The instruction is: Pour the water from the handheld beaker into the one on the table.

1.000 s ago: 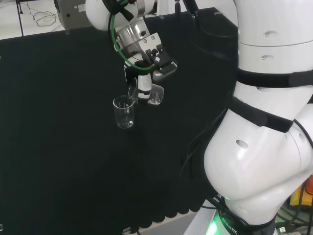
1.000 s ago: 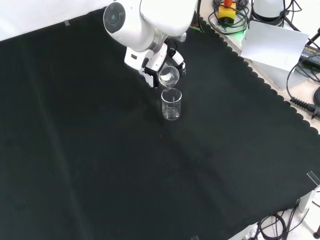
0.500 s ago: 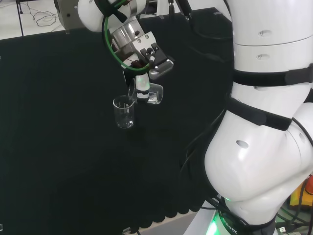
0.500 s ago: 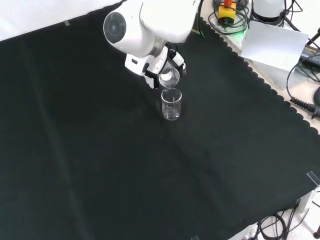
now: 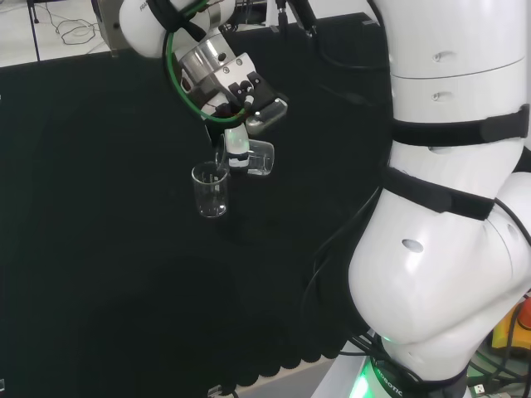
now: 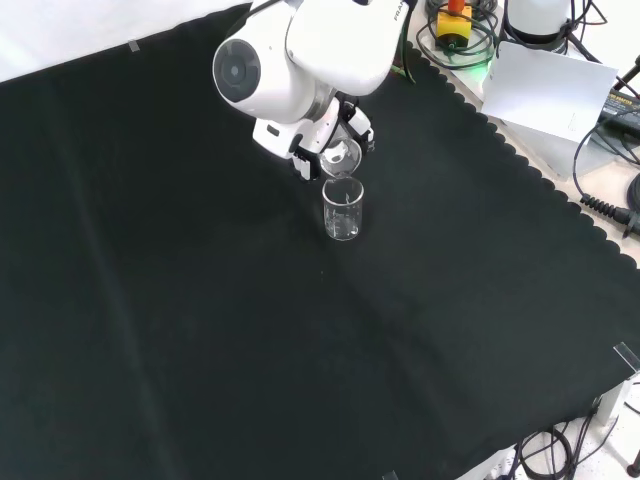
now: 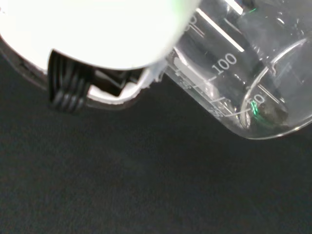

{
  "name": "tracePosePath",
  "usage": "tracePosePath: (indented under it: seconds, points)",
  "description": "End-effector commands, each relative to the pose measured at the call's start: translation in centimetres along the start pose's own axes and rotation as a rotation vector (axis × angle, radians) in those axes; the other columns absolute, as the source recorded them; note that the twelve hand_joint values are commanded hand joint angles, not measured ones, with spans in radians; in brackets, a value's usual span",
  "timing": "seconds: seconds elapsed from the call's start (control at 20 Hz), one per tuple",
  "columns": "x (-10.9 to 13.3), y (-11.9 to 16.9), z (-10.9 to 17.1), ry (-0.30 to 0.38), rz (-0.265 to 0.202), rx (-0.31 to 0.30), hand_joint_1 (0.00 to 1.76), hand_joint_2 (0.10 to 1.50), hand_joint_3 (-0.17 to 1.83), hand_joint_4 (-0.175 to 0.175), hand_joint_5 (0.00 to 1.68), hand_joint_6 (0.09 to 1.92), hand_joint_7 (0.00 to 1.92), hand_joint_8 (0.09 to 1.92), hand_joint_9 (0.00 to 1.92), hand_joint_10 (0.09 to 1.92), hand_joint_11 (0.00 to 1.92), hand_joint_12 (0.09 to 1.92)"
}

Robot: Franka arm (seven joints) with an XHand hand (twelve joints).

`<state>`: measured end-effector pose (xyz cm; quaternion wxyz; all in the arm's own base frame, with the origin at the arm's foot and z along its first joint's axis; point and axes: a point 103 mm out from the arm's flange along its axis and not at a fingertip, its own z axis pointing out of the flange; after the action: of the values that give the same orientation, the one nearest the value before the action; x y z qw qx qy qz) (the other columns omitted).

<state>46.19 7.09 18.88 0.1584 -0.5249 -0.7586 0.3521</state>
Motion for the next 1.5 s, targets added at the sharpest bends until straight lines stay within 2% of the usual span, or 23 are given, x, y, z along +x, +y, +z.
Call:
tracePosePath:
  seconds: [0.05,1.5]
  points:
    - [0.3,0.0,-0.2,-0.024,0.012,0.02,1.45,0.37,1.12,-0.175,1.19,0.92,1.28,0.92,1.49,0.73,1.17,0.84]
    - [1.6,0.4,-1.7,-0.104,0.057,0.135,1.45,0.37,1.13,-0.175,1.19,0.92,1.28,0.92,1.5,0.72,1.17,0.84]
